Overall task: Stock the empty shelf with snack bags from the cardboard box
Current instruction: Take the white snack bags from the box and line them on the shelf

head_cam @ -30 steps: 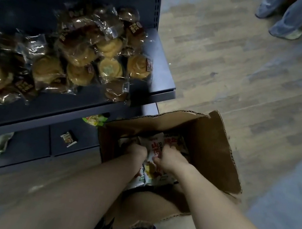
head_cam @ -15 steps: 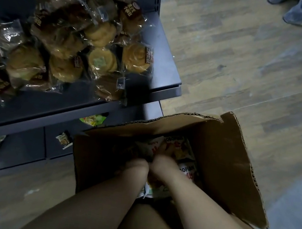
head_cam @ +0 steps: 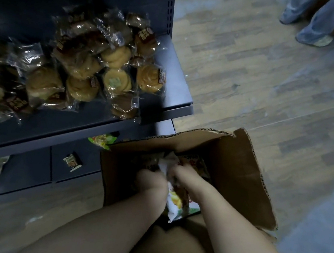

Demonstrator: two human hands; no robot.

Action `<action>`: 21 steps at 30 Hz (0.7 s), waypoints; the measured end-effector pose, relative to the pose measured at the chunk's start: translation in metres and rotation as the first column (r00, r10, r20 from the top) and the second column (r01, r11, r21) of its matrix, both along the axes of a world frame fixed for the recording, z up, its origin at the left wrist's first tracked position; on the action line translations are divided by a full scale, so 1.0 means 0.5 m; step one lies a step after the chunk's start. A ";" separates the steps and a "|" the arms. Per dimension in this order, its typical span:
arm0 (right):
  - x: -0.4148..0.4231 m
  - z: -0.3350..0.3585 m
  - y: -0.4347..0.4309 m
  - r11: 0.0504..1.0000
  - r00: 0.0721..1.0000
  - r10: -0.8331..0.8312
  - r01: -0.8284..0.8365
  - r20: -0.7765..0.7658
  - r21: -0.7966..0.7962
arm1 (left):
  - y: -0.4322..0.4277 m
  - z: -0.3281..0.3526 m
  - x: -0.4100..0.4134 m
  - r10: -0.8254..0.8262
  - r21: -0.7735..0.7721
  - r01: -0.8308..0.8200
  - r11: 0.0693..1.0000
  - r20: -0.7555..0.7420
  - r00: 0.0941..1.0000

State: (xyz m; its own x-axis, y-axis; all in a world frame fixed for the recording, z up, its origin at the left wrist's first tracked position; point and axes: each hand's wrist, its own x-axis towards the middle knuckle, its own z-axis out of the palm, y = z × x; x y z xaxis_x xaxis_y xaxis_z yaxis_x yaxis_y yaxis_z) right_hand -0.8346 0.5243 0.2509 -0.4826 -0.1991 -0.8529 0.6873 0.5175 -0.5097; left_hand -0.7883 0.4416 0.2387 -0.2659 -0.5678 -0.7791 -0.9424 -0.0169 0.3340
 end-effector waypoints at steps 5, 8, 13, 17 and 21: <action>0.015 0.105 0.043 0.982 0.995 -0.094 0.100 0.045 -0.160 | 0.015 0.133 0.002 0.109 -0.066 -0.125 0.990 -0.203 0.973; 0.026 0.175 0.083 0.946 0.982 -0.168 0.184 0.083 -0.268 | 0.012 0.231 0.014 -0.106 -0.062 0.096 0.993 -0.186 0.977; 0.040 0.306 0.141 0.859 0.979 -0.134 0.193 0.155 -0.474 | -0.005 0.373 0.028 -0.397 -0.111 0.384 0.917 -0.356 0.846; 0.036 0.434 0.143 0.817 0.988 -0.142 0.154 0.065 -0.556 | -0.031 0.488 0.038 -0.239 -0.019 0.291 0.957 -0.622 0.746; 0.019 0.575 0.121 0.761 0.972 -0.226 0.129 -0.072 -0.636 | -0.051 0.617 0.038 -0.113 0.059 0.263 0.963 -0.798 0.591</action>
State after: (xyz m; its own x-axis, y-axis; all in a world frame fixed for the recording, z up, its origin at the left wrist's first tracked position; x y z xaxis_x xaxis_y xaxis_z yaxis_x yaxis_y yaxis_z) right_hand -0.8251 0.5848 0.5385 -0.6640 -0.5617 -0.4936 0.6334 -0.0715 -0.7706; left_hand -0.7691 0.4164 0.5473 -0.9006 -0.3257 -0.2878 -0.3072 0.0087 0.9516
